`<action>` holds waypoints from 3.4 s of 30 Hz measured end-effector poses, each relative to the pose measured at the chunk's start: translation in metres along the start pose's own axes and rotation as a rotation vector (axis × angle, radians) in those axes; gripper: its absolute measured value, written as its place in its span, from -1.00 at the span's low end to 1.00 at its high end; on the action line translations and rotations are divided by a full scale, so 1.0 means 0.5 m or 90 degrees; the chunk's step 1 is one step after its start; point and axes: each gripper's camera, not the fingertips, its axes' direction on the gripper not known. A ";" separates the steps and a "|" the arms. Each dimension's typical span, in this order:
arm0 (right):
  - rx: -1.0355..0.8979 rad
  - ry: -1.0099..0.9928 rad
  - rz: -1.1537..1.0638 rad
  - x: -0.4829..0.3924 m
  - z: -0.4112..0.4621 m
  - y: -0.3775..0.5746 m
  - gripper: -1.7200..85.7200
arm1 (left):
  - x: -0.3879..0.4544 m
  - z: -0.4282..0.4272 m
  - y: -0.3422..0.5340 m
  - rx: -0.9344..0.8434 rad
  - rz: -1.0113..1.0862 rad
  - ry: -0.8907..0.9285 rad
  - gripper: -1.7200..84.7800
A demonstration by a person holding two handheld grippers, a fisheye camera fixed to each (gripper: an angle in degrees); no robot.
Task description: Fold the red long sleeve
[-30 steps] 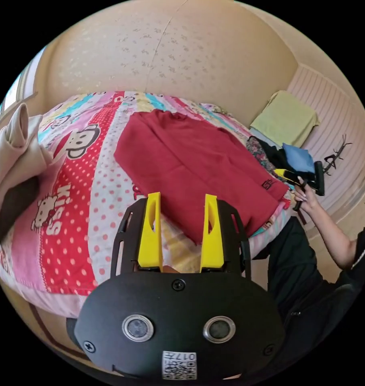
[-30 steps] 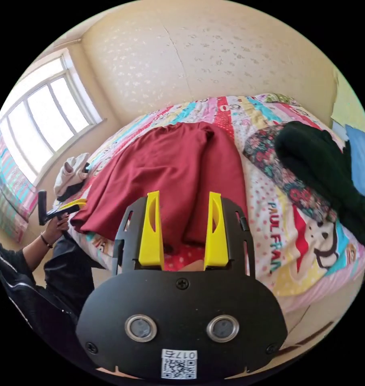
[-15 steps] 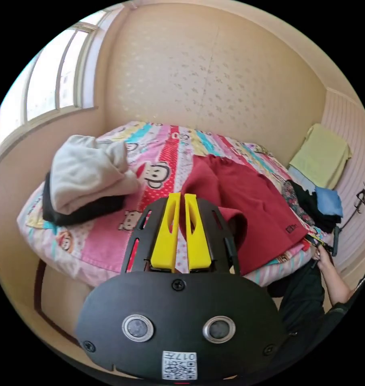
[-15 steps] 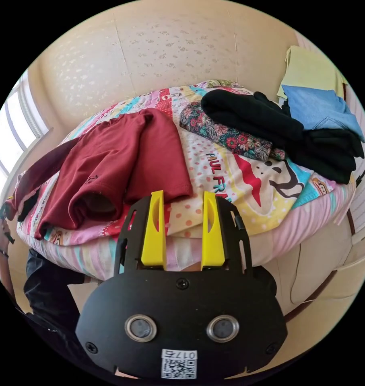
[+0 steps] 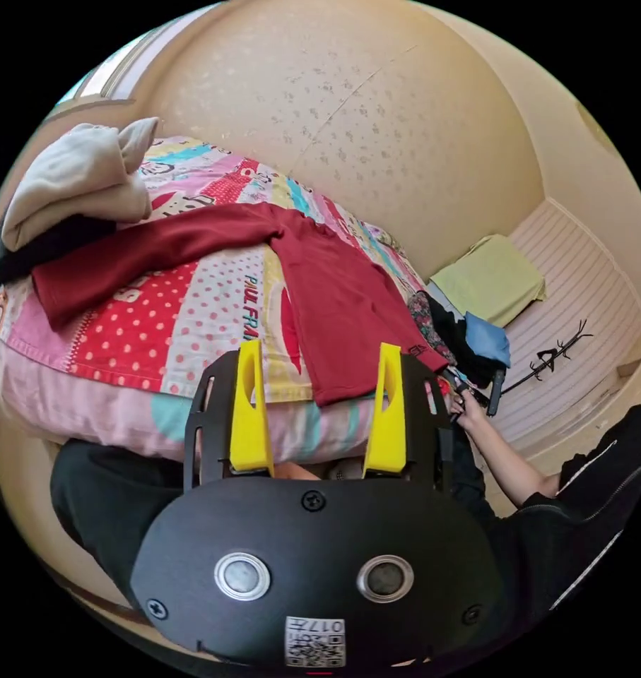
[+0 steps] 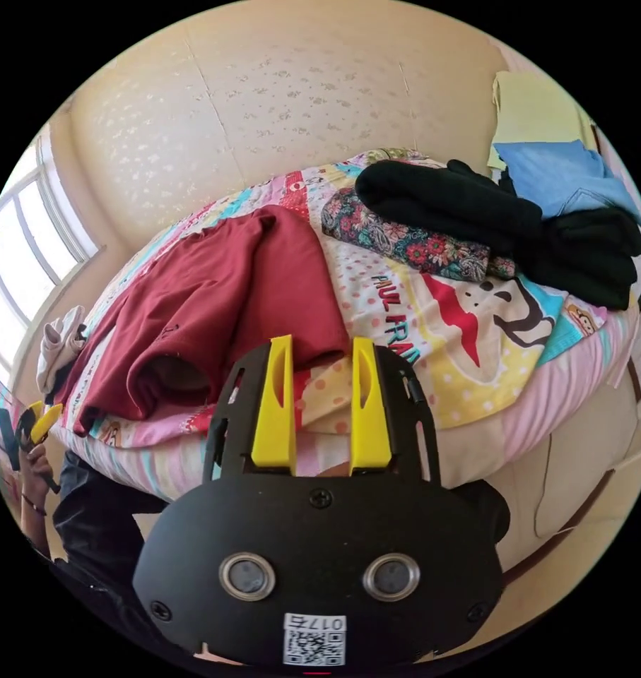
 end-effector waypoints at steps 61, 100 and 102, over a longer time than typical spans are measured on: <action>0.177 -0.157 0.341 0.702 -0.401 -0.210 -0.68 | 0.003 0.092 -0.020 -0.049 0.189 -0.008 -0.74; 0.024 -0.314 -0.502 -0.126 -0.282 0.084 -0.79 | -0.093 0.224 0.053 0.002 0.174 -0.043 -0.77; 0.080 -0.348 -0.459 -0.080 -0.276 0.044 -0.78 | -0.094 0.223 0.045 0.004 0.176 -0.047 -0.77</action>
